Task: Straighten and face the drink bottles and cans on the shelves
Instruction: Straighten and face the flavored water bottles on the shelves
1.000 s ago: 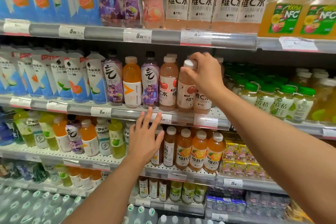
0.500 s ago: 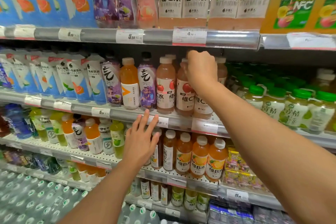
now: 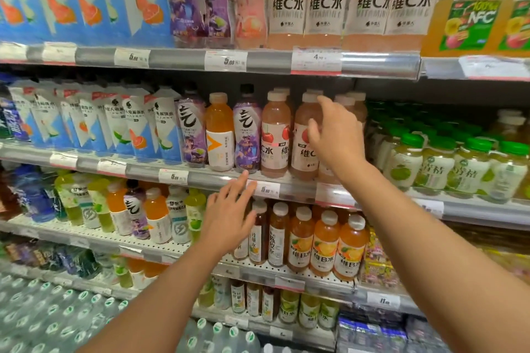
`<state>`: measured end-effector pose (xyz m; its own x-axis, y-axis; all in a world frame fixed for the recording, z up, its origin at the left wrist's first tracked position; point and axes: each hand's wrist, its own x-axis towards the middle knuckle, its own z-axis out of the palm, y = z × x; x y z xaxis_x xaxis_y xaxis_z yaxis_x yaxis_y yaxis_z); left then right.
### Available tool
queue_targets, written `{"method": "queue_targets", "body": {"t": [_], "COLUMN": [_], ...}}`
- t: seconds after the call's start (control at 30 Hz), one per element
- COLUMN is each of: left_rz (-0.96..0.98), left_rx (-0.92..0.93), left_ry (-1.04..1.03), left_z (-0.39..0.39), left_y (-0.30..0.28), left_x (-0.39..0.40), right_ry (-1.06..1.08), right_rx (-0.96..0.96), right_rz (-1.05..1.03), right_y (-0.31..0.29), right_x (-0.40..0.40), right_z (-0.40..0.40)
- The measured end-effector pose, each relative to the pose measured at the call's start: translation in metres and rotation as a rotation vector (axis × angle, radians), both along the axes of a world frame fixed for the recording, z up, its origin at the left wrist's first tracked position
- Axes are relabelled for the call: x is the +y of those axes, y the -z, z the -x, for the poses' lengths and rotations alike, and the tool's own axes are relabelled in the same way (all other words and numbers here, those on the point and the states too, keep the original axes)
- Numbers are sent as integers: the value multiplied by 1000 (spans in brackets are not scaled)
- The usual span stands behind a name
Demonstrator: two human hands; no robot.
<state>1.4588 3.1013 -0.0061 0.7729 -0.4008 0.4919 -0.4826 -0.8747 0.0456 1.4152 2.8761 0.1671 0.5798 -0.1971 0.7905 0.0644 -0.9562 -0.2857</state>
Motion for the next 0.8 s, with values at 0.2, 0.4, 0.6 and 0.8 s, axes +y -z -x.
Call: {"method": "queue_targets", "body": {"t": [0.2, 0.4, 0.6, 0.8], "left_rz": [117, 44, 41, 44], "left_rx": [-29, -77, -87, -109], "left_ry": [-99, 26, 96, 124], "left_z": [-44, -62, -75, -81], "left_y": [20, 37, 46, 50], "left_x": [101, 121, 126, 128], "right_ry": [-116, -46, 69, 69], "right_rx": [234, 607, 686, 690], "right_rz": [50, 95, 76, -4], "right_y": [109, 189, 203, 207], "right_x": [34, 83, 101, 118], "right_z": [47, 19, -22, -32]}}
